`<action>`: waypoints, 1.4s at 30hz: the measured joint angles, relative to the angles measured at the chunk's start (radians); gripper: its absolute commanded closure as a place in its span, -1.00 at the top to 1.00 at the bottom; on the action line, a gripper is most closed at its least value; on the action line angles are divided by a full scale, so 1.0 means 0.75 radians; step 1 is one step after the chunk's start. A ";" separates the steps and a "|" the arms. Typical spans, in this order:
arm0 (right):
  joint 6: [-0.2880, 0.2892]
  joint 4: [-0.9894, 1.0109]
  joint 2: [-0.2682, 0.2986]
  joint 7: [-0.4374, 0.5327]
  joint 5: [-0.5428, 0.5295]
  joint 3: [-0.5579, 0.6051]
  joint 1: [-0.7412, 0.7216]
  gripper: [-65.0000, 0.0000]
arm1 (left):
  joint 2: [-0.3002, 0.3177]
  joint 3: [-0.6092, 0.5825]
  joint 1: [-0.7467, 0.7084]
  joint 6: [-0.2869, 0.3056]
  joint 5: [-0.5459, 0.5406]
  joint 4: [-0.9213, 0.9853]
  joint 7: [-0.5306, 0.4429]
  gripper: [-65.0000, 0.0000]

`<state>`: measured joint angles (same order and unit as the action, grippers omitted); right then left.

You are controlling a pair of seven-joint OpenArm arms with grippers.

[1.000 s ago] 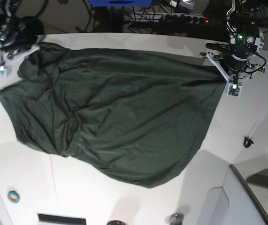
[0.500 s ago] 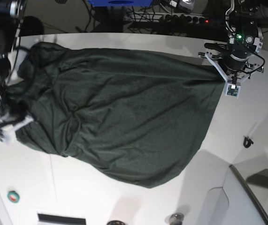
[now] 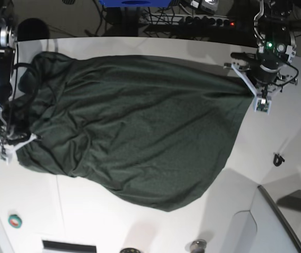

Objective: Layout the t-shirt on the table in an organized manner, then fold the t-shirt properly
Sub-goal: 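Pull the grasped shirt edge outward with the right gripper, then stretch the shirt edge taut between the right and left grippers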

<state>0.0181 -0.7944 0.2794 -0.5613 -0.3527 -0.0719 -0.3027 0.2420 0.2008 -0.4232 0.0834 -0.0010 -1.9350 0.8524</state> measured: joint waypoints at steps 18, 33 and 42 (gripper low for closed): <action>0.001 0.526 -0.009 0.702 -0.009 0.436 -0.410 -0.98 | -0.002 0.008 0.010 -0.001 -0.004 0.001 -0.003 -1.00; -0.010 -1.131 -0.060 0.079 -0.151 -0.363 0.781 -0.91 | -0.007 0.010 -0.025 -0.004 0.000 -0.006 0.002 -1.00; 0.001 -1.246 -0.242 0.016 -0.149 -0.312 1.144 -0.22 | 0.009 0.028 -0.024 0.004 -0.013 -0.007 -0.005 -1.00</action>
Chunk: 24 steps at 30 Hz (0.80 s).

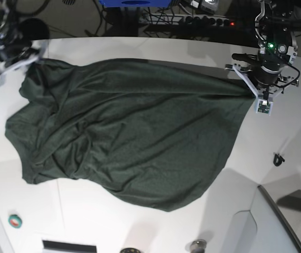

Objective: Layout the t-shirt on the table in an organized manner, then fold the t-shirt properly
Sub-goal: 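Stretch the shirt edge taut between the right and left grippers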

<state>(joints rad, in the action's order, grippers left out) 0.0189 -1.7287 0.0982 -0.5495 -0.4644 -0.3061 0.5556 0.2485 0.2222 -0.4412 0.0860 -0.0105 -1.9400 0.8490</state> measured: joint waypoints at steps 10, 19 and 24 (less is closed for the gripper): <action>0.000 0.006 0.001 0.004 0.009 0.107 0.009 -0.38 | 0.001 0.096 0.007 -0.003 0.009 0.000 0.002 -1.00; -0.001 0.132 -0.049 -0.005 -0.001 0.112 -0.015 -0.39 | -0.006 0.092 -0.004 0.001 0.003 0.000 0.002 -1.00; -0.001 0.132 -0.026 0.009 0.010 0.191 -0.019 -0.39 | -0.008 0.092 -0.004 0.001 0.003 0.000 0.002 -1.00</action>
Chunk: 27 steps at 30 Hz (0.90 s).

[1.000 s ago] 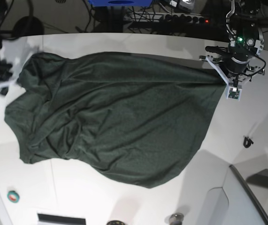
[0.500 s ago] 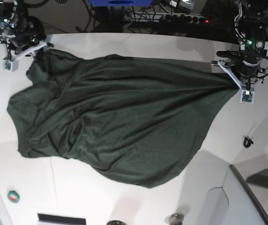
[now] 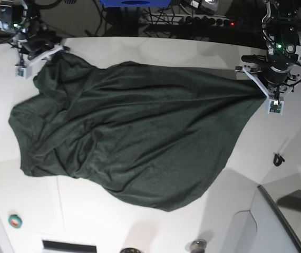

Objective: Layout the t-shirt on the table in an organized manner, then fold the t-shirt properly
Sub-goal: 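Stretch the shirt edge taut between the right and left grippers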

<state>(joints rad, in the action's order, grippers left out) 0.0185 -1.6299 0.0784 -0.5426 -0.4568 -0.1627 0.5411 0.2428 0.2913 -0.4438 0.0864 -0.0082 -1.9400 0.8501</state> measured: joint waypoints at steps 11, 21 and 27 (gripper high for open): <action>0.000 -0.001 -0.002 -0.002 -0.010 0.060 0.002 -1.00 | -0.002 0.000 0.000 -0.001 0.002 0.000 0.000 -1.00; -0.007 -0.367 0.024 -0.243 -0.006 -0.146 0.052 -0.98 | -0.004 -0.002 0.000 0.000 -0.005 0.000 0.000 -1.00; -0.005 -0.465 0.021 -0.364 -0.010 -0.165 0.055 -0.98 | -0.004 -0.001 0.000 0.000 -0.004 0.000 -0.001 -1.00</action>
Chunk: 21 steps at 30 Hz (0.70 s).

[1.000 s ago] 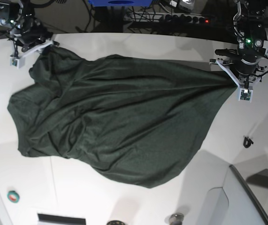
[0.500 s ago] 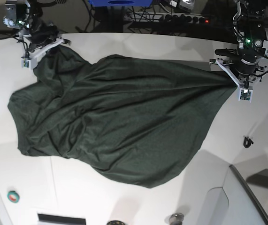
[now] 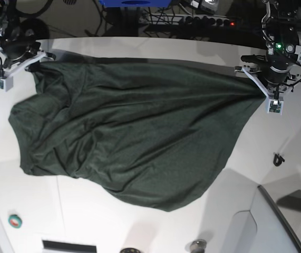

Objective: Layout the t-shirt on the table in an organized manner, then fold the t-shirt properly

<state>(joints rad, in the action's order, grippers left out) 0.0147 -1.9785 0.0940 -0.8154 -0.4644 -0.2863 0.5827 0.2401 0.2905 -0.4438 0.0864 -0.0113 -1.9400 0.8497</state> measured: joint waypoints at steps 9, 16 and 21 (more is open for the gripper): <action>0.001 -0.032 0.007 -0.004 0.017 0.050 -0.084 -0.98 | 0.001 0.000 0.001 0.000 0.001 0.000 0.001 -1.00; 0.001 -0.016 0.019 -0.009 0.021 0.411 -0.395 -0.98 | 0.002 -0.003 -0.002 0.000 0.002 0.000 0.000 -1.00; 0.010 0.302 0.009 0.003 -0.007 0.777 -0.701 -0.93 | -0.001 -0.005 -0.005 0.000 0.008 -0.001 0.001 -1.00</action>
<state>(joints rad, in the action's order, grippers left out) 0.0219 -1.7523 0.1009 -0.8131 -0.4698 0.2966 0.0570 0.2398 0.2871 -0.4477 0.0864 -0.0051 -1.9408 0.8505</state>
